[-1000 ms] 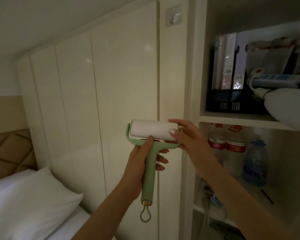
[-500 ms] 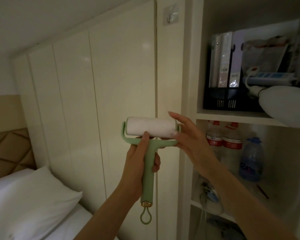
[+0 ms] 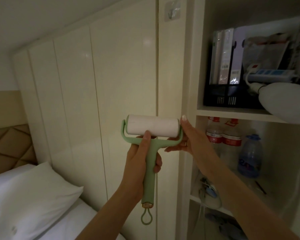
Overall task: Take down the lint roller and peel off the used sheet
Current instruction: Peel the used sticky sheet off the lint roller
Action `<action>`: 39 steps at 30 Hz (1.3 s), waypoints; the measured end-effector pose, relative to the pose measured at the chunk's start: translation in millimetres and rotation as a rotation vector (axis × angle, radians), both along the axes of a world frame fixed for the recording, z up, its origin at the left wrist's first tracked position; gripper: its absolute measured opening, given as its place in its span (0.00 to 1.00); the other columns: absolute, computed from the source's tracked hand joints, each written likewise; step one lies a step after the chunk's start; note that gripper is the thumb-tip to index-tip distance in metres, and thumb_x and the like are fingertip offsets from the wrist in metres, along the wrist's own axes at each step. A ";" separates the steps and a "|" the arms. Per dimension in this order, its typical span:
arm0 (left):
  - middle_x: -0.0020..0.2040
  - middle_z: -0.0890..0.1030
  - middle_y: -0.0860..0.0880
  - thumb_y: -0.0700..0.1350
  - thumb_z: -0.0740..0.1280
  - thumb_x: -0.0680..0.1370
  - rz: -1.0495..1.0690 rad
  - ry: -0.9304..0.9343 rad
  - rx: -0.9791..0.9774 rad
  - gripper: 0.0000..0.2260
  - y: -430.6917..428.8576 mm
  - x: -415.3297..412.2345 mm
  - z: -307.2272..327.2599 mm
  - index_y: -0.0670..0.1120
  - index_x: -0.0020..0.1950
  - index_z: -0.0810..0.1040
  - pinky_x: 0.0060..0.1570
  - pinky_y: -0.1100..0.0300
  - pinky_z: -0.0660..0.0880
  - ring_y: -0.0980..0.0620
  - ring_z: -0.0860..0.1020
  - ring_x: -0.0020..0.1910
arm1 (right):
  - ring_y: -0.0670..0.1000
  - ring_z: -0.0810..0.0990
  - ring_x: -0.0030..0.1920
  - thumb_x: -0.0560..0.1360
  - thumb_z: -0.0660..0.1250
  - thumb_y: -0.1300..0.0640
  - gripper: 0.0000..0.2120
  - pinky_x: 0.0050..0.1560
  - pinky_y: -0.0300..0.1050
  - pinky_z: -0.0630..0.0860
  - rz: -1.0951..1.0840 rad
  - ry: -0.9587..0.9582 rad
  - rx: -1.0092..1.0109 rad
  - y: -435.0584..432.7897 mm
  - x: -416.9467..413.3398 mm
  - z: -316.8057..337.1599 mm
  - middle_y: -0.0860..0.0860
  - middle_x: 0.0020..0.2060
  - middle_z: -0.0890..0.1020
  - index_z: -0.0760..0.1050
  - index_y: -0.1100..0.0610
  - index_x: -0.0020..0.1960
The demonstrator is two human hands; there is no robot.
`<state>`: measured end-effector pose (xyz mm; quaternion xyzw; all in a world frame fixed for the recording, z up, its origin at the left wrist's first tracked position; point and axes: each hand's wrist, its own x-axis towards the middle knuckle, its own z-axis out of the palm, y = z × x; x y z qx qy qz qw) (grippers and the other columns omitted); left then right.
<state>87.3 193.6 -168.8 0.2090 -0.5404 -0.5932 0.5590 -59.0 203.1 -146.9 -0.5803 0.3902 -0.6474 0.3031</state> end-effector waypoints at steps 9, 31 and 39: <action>0.24 0.75 0.48 0.57 0.60 0.71 0.039 0.024 -0.014 0.22 4.0 4.6 -1.7 0.39 0.53 0.75 0.21 0.66 0.70 0.56 0.72 0.20 | 0.51 0.81 0.51 0.70 0.64 0.52 0.16 0.49 0.45 0.80 0.044 0.059 -0.129 8.7 3.9 -5.0 0.43 0.49 0.82 0.74 0.48 0.58; 0.28 0.79 0.49 0.55 0.57 0.74 0.178 -0.039 -0.126 0.15 2.0 -0.4 -13.8 0.45 0.47 0.75 0.21 0.67 0.69 0.58 0.72 0.21 | 0.55 0.80 0.54 0.76 0.59 0.61 0.12 0.49 0.48 0.81 0.171 -0.220 -0.021 10.1 16.4 -8.2 0.54 0.58 0.75 0.78 0.50 0.52; 0.27 0.77 0.50 0.52 0.56 0.78 0.148 -0.039 -0.117 0.15 2.2 0.6 -13.2 0.43 0.44 0.75 0.21 0.67 0.69 0.58 0.71 0.20 | 0.54 0.80 0.56 0.71 0.62 0.61 0.19 0.53 0.49 0.80 0.274 -0.239 0.009 9.0 11.0 -9.5 0.53 0.59 0.75 0.74 0.52 0.61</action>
